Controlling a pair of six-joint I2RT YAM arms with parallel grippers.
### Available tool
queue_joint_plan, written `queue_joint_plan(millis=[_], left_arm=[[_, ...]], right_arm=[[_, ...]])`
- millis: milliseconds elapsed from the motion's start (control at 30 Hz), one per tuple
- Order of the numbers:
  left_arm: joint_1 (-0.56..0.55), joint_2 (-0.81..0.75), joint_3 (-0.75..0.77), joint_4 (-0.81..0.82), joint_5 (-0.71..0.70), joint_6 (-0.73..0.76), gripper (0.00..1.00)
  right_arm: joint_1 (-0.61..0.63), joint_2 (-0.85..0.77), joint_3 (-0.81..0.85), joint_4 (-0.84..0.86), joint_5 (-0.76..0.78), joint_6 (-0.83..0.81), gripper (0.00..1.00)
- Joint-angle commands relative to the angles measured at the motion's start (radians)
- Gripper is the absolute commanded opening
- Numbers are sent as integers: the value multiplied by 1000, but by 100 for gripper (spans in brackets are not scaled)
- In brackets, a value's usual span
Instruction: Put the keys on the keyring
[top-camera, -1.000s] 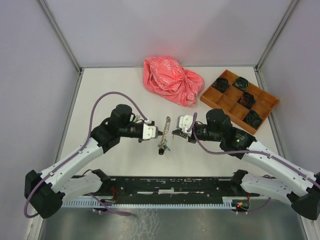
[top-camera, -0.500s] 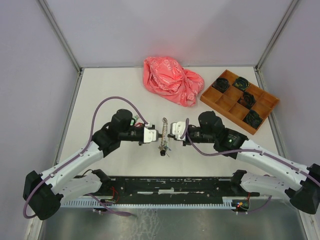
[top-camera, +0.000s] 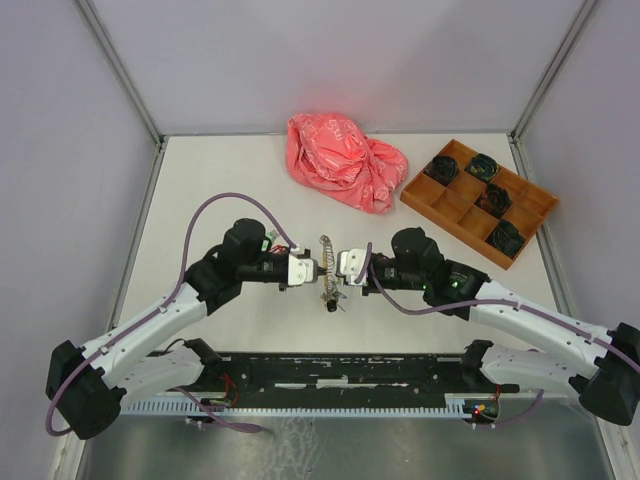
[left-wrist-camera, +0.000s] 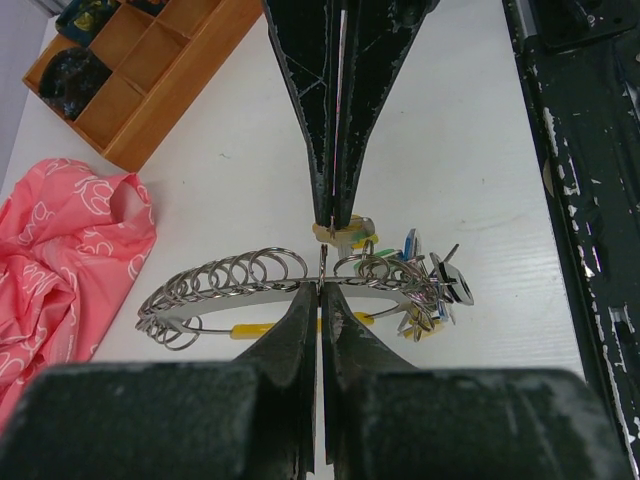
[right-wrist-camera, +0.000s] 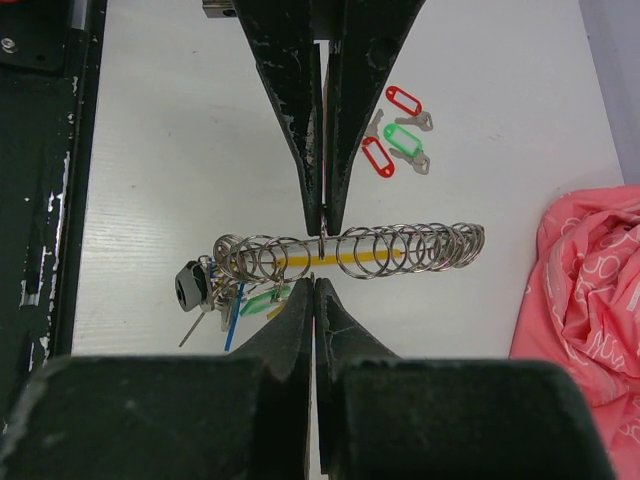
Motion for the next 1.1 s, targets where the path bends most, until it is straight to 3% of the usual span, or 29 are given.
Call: queue_joint_plan(millis=[0,1067], left_arm=[[-7,1,8,68,17,-32,3],[-9,25,20,64,35,-46,3]], right_arm=[[5,-24,-4,71,18,-9,1],[8,-21,2,66,-10,0,1]])
